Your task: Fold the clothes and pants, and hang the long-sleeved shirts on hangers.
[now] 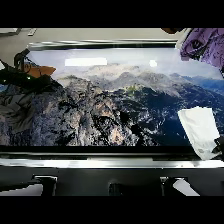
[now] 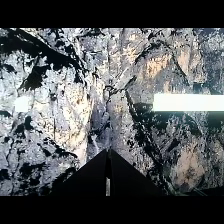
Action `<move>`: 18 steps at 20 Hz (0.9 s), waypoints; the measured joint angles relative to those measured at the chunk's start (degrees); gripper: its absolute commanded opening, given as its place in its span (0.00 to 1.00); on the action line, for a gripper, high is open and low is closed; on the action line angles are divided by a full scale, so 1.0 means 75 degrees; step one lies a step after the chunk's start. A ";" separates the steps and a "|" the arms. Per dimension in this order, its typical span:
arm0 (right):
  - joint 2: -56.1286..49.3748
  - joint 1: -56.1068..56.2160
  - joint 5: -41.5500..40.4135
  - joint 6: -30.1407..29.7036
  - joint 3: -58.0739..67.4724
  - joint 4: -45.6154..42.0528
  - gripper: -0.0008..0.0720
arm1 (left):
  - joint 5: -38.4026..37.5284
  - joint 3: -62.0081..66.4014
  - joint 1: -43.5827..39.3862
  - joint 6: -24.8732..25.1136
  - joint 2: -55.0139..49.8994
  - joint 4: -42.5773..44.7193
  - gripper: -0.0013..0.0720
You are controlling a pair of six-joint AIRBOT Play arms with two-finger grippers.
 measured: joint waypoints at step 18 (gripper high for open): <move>0.1580 0.2748 0.1798 -0.2401 0.0880 0.1903 0.06 | 0.0586 -0.0134 -0.0099 0.0353 0.0050 0.0026 0.04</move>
